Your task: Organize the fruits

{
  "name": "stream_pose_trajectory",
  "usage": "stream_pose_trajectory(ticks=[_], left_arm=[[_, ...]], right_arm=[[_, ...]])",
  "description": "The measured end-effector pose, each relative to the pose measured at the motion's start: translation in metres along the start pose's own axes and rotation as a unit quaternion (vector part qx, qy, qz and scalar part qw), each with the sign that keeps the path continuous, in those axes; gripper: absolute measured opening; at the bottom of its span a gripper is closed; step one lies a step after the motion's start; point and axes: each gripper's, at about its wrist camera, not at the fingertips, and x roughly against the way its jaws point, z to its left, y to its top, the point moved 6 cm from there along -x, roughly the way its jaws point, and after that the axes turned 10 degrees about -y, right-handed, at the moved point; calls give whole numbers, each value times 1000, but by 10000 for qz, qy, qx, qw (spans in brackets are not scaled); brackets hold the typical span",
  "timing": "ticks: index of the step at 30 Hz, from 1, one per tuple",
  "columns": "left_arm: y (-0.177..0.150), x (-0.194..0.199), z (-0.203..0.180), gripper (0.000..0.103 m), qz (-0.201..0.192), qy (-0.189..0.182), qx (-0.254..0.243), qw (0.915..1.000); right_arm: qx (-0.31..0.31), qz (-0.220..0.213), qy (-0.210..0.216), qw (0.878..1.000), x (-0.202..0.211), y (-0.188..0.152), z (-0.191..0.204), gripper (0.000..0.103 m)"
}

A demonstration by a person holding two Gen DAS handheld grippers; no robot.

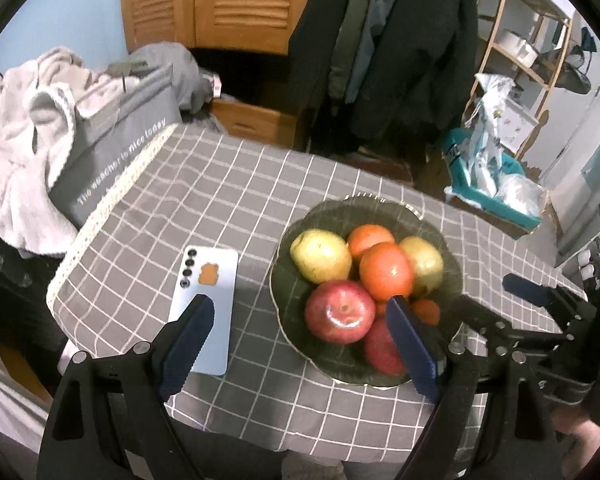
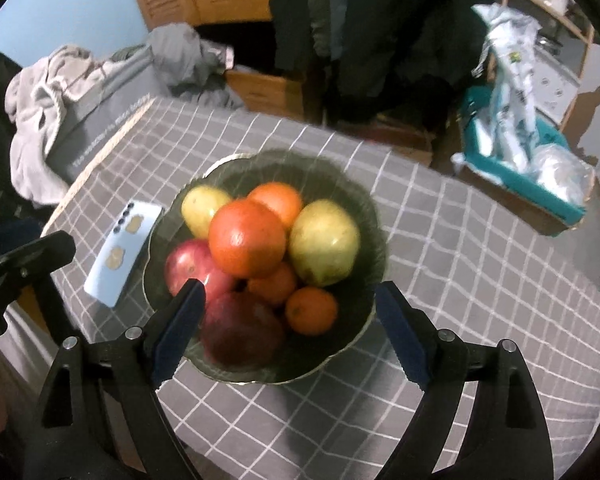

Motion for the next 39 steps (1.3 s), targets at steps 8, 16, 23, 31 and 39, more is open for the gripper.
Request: stream_pose_trajectory(ticks=[8, 16, 23, 31, 39], left_arm=[[12, 27, -21, 89, -323, -146, -271, 9990], [21, 52, -42, 95, -608, -324, -481, 9965], [33, 80, -59, 102, -985, -366, -641, 9924], [45, 108, -70, 102, -1348, -328, -711, 9878], [57, 128, -84, 102, -1638, -381, -766, 9828]], right_arm=[[-231, -564, -157, 9980, 51, 20, -22, 87], [-283, -1059, -476, 9928, 96, 30, -45, 87], [-372, -1448, -734, 9860, 132, 34, -66, 87], [-531, -1858, -972, 9763, 172, 36, -91, 87], [-675, -2129, -1109, 9684, 200, 35, -108, 88]])
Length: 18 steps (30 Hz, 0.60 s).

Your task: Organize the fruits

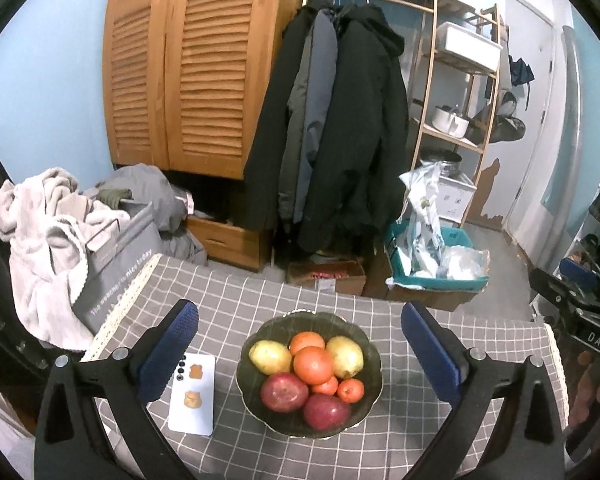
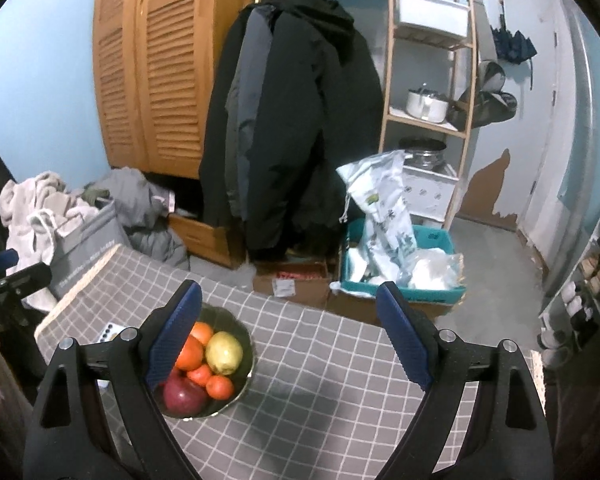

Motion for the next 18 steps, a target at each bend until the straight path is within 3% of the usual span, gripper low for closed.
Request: stream_pose_trajectory(ticks=[18], left_arm=[[17, 9, -28, 102, -352, 66, -276, 9990]], right_arm=[[-219, -403, -277, 9986, 24, 6, -36, 88]])
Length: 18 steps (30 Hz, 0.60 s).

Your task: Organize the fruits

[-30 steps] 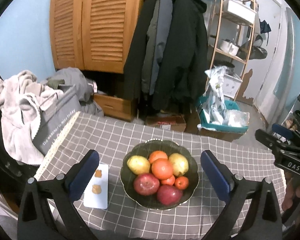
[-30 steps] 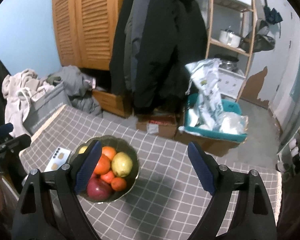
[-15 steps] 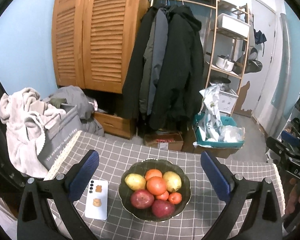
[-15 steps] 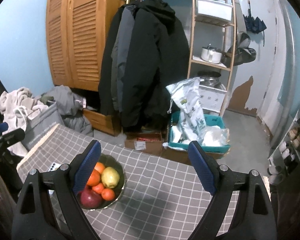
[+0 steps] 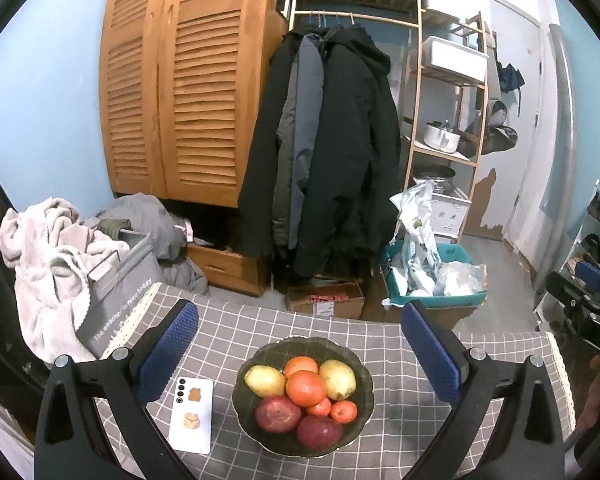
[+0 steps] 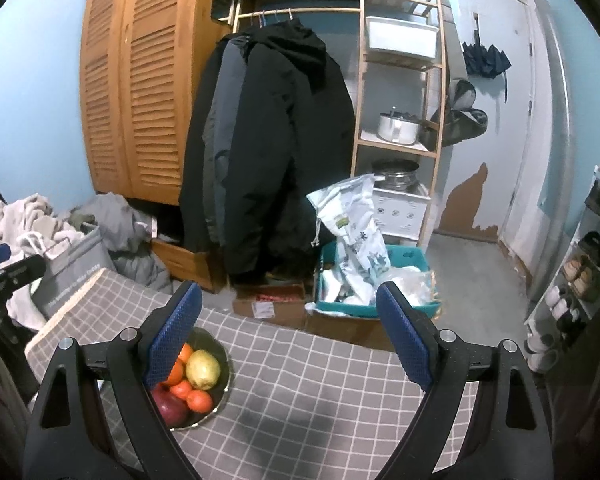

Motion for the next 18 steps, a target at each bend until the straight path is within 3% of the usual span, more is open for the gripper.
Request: stream_pose_trajectory(ticks=[18], left_arm=[[3, -4, -15, 102, -22, 119, -182, 9998]], right_arm=[[-101, 73, -119, 9999, -5, -5, -17, 88]])
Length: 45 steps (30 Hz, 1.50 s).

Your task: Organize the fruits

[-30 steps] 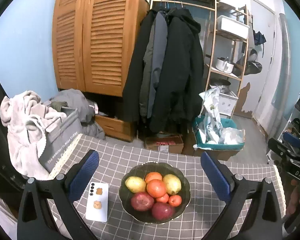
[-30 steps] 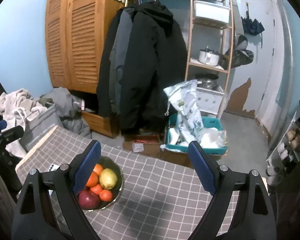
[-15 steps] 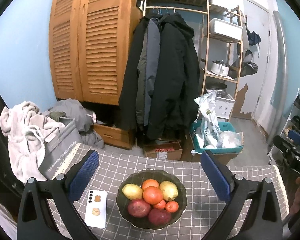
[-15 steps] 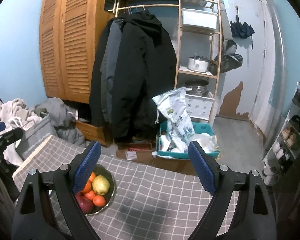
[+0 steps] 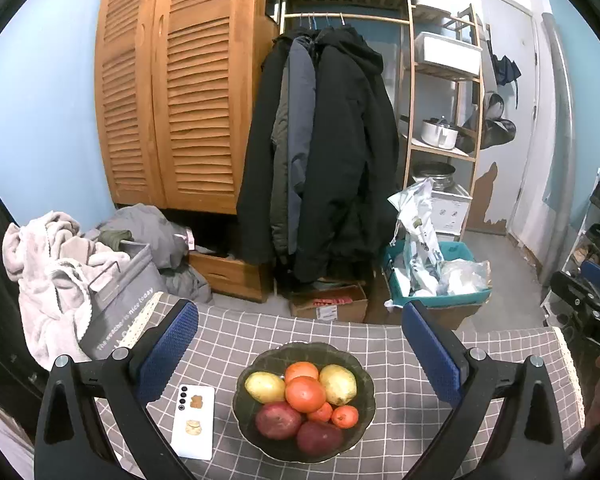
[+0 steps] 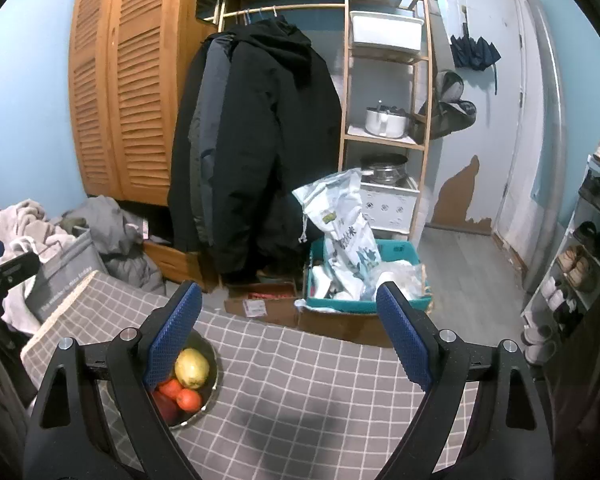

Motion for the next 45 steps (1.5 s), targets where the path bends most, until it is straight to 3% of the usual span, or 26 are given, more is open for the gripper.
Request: stream_pose_trajectory(ticks=[45], left_arm=[[4, 3, 4, 102, -66, 115, 160, 9998]], right_arm=[[9, 25, 1, 10000, -1, -1, 1, 88]])
